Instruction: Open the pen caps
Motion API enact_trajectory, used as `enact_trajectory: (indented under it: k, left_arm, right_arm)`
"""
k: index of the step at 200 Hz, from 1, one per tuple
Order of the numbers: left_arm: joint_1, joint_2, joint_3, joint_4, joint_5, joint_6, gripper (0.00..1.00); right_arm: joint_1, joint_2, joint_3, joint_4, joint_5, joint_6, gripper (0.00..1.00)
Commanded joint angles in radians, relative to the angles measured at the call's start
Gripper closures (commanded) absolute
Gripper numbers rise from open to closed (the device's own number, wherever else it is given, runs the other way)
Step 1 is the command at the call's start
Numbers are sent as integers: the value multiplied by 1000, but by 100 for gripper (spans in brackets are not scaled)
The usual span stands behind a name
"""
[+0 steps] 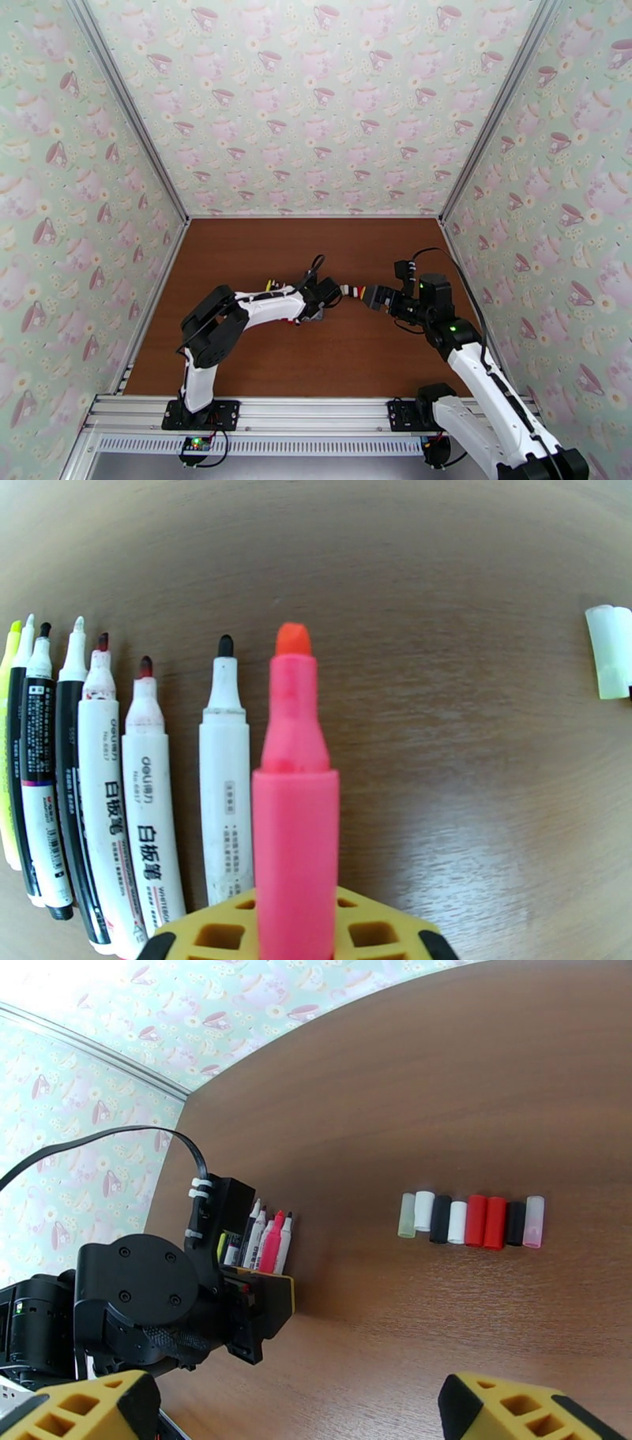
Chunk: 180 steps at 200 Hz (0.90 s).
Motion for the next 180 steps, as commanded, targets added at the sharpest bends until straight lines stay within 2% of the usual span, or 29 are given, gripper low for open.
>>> enact_trajectory:
  k: [1, 36, 68, 109, 180]
  left_arm:
    - [9, 11, 20, -32, -40, 8, 75]
    - [13, 15, 23, -40, -47, 8, 70]
    - [14, 25, 44, -64, -61, 12, 69]
    - [22, 47, 71, -96, -63, 17, 75]
    - [36, 55, 74, -113, -62, 19, 77]
  right_arm:
    - [2, 4, 10, -17, 9, -1, 0]
    - [2, 4, 9, -17, 8, -1, 0]
    - [1, 3, 6, -15, 6, 2, 0]
    - [2, 2, -1, -13, 7, 3, 0]
    - [2, -1, -2, -12, 7, 8, 0]
